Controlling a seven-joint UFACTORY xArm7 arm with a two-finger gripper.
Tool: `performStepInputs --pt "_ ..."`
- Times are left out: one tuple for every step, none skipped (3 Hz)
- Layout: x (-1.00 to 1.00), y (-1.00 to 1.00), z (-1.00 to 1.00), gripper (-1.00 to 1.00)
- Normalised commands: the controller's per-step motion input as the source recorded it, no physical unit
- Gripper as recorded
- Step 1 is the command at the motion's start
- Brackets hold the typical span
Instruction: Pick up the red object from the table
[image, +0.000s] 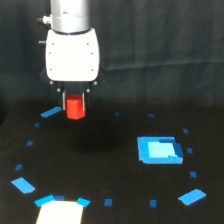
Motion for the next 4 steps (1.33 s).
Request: performStepInputs --pt "0.18 0.33 1.0 -1.0" --pt "0.0 0.15 1.0 -1.0" --pt "-0.08 0.08 -0.34 -1.0" --pt "-0.14 0.95 -1.0 -1.0"
